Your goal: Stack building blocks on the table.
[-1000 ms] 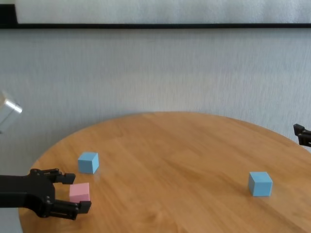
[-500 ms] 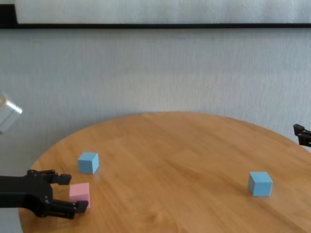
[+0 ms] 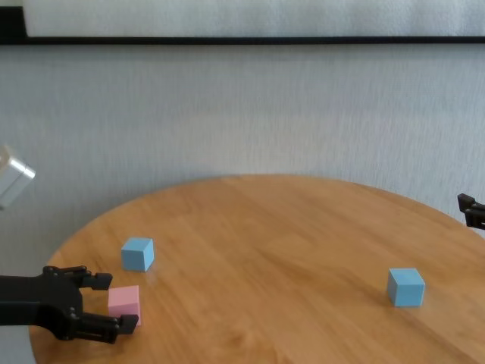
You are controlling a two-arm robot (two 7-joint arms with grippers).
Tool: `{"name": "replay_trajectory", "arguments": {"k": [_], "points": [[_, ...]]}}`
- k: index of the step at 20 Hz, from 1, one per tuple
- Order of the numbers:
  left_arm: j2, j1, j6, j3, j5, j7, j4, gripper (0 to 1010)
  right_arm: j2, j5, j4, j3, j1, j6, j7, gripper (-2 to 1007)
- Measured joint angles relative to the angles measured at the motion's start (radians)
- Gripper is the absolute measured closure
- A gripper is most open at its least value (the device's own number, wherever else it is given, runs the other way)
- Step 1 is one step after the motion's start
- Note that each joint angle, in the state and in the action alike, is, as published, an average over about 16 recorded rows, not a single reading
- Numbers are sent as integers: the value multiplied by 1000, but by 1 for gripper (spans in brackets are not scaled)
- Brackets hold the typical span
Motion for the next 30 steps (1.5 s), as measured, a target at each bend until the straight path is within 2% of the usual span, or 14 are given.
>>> {"name": "replay_trajectory", "arguments": {"k": [9,23,30], "points": [[1,0,-5,1,0,-3,-1,140,0,0,0,0,0,0,0,0],[1,0,-7,2,-1,-7,-2,524,0,0,0,0,0,0,0,0],[7,3,3,1,-6,-18,-20,598,0,0,0,0,0,0,0,0]]}}
